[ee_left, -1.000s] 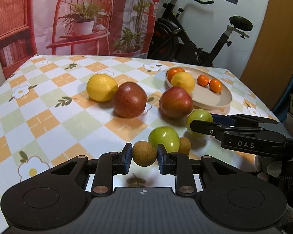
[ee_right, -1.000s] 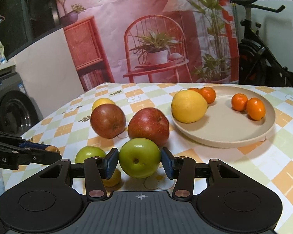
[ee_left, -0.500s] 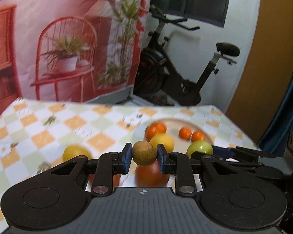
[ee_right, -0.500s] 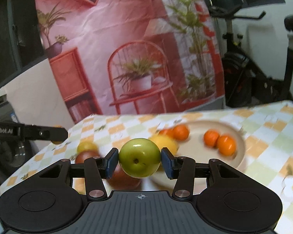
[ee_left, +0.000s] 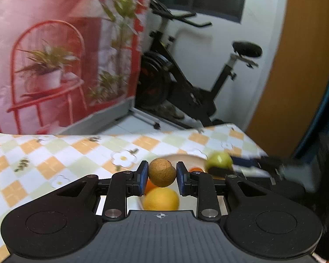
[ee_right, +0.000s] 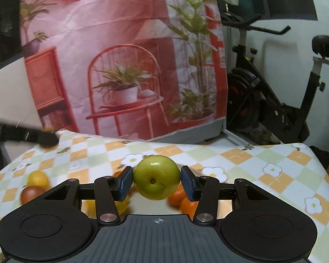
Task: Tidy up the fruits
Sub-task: 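Carry the kiwi and green apple onto the plate and open both tools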
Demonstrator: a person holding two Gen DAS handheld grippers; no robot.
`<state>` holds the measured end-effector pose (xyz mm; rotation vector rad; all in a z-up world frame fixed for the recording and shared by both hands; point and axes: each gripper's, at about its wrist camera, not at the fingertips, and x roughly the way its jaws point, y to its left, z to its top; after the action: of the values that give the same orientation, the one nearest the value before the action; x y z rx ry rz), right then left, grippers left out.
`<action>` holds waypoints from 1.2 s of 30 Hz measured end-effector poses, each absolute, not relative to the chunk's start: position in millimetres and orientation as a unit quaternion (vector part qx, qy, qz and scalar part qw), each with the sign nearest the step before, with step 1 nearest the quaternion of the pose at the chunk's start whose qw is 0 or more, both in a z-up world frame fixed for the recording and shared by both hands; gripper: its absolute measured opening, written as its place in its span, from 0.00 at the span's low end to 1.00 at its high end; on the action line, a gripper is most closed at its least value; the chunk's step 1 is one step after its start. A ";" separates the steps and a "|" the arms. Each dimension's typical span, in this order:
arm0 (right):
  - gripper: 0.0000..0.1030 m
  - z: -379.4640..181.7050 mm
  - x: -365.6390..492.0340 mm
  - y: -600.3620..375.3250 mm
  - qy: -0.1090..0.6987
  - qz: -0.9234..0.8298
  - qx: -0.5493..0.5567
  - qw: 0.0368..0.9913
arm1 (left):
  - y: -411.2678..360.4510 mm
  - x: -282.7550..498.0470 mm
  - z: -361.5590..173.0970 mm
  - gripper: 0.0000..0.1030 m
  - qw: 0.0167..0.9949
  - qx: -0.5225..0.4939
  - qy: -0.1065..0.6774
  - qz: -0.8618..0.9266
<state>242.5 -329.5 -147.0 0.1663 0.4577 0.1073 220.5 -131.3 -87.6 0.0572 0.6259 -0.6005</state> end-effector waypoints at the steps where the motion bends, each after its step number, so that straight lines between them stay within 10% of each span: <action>1: 0.43 -149.0 250.1 -335.3 0.230 0.055 0.087 0.968 | -135.5 221.1 -93.1 0.28 0.903 0.032 0.308 -0.297; 36: 0.44 -184.6 330.0 -347.8 0.299 0.102 0.105 0.943 | -186.9 239.7 -171.5 0.28 0.847 0.098 0.398 -0.339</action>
<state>330.0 -347.8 -184.6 0.2143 0.6098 0.2089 239.7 -186.9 -171.5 0.2077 0.8393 -0.7148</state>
